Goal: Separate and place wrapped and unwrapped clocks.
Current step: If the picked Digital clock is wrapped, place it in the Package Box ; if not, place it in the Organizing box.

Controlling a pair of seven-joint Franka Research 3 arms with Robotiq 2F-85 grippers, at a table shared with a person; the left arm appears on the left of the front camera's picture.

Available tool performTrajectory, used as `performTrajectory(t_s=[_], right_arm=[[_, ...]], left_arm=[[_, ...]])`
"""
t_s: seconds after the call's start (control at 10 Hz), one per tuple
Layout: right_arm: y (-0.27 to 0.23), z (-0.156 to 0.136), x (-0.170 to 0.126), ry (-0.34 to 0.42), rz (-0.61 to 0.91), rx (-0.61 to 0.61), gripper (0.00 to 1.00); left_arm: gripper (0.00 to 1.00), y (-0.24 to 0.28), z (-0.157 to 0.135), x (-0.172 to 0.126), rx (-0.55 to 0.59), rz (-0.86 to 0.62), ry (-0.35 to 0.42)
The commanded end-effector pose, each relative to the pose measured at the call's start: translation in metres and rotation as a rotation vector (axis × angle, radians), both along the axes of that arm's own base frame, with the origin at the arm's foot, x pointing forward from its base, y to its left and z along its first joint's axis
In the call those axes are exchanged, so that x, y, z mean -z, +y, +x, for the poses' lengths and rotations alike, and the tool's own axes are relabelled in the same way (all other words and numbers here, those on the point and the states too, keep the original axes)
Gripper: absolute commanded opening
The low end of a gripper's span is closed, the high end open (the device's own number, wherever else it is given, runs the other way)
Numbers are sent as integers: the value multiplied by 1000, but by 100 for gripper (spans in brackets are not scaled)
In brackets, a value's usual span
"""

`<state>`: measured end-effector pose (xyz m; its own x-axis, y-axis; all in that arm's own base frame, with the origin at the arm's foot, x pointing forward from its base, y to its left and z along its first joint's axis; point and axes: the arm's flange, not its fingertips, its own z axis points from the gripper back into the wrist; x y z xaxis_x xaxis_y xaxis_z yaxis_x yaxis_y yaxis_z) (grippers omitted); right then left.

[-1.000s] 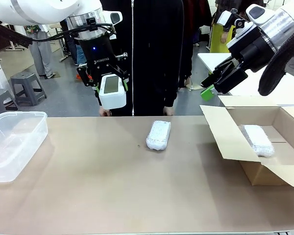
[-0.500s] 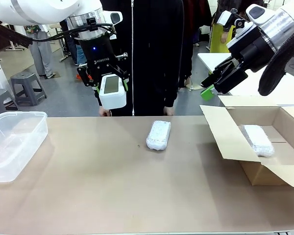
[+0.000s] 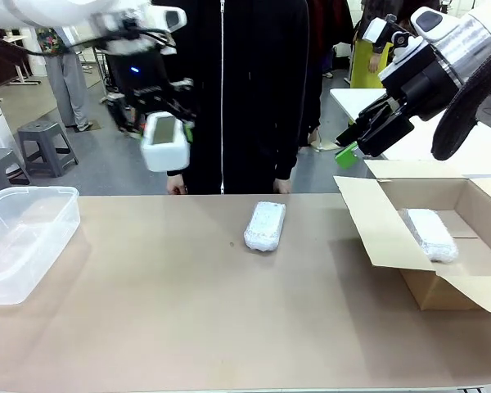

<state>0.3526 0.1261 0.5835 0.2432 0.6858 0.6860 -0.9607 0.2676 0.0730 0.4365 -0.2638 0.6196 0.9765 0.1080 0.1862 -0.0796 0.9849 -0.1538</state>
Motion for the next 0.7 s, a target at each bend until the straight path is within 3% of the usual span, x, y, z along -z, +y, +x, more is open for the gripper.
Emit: performTrajectory(t_s=[0.0,0.2,0.3,0.4,0.5,0.6], right_arm=[[0,1,0,-4,2,-20,100],[0,1,0,-4,2,-20,100],[0,1,0,-4,2,-20,100],[0,1,0,-4,2,-20,100],[0,1,0,-4,2,-20,100],[0,1,0,-4,2,-20,100]], left_arm=[[79,84,-2,-22,3,57,-7],[79,157,16,-28,-94,134,-56],[79,191,24,-21,-48,158,-72],[79,223,34,-2,-9,149,-2],[79,250,39,18,54,110,28],[79,278,42,39,96,168,26]])
